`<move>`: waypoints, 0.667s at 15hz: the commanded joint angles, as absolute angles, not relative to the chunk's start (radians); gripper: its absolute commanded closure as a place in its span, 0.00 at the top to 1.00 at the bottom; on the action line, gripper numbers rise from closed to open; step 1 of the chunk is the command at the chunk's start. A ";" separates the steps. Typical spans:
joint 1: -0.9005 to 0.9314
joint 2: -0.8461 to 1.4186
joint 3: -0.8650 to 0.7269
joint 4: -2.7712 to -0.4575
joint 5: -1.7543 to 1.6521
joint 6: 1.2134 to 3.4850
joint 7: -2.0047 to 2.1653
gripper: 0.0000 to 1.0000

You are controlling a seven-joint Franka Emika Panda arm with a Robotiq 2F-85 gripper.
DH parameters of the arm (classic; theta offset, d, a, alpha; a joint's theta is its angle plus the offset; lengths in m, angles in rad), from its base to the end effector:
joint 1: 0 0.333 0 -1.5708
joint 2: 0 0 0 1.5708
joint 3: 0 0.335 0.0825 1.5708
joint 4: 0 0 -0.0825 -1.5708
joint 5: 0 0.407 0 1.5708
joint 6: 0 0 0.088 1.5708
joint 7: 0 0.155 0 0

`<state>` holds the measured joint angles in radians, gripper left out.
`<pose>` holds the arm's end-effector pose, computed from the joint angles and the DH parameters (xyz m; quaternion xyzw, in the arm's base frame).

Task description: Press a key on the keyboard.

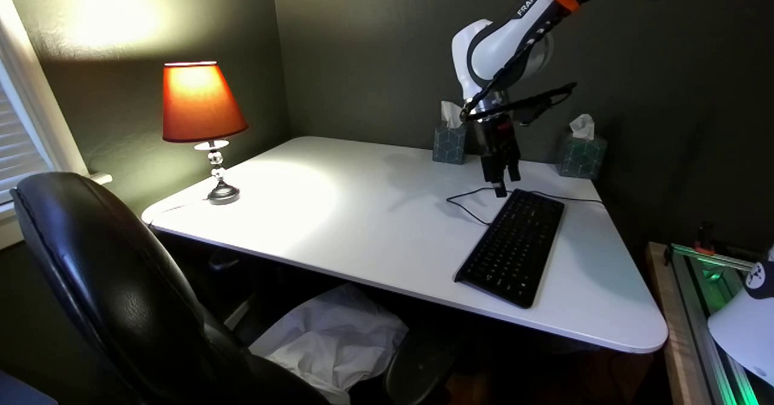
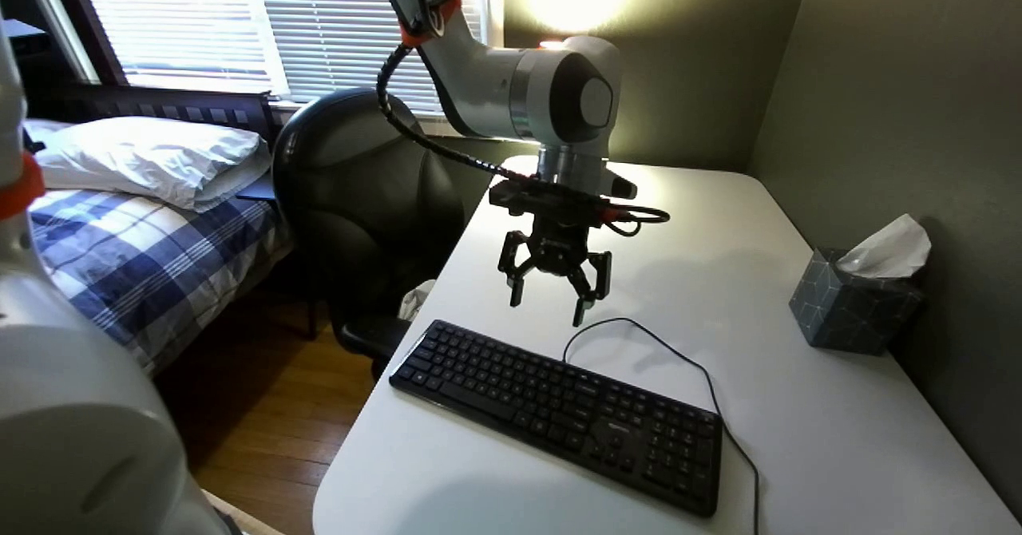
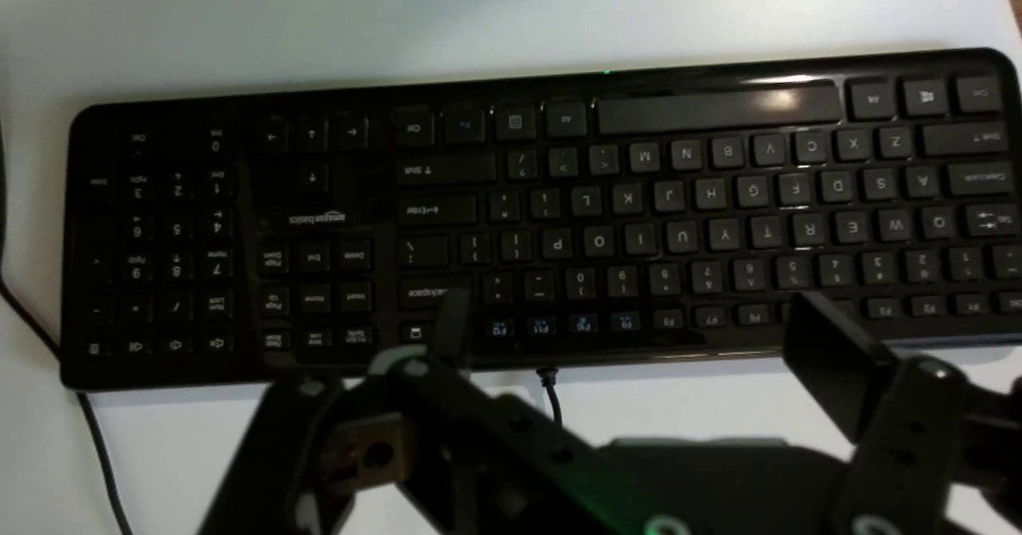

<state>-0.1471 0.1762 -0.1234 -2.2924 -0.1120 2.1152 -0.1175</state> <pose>0.4669 -0.1414 0.2069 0.9823 -0.0392 -0.1821 0.0181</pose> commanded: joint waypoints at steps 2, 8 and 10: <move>-0.136 0.049 -0.128 -2.399 -0.132 2.179 -0.063 1.00; -0.138 -0.054 -0.127 -2.467 -0.166 2.212 -0.015 1.00; -0.141 -0.077 -0.127 -2.480 -0.172 2.213 -0.005 1.00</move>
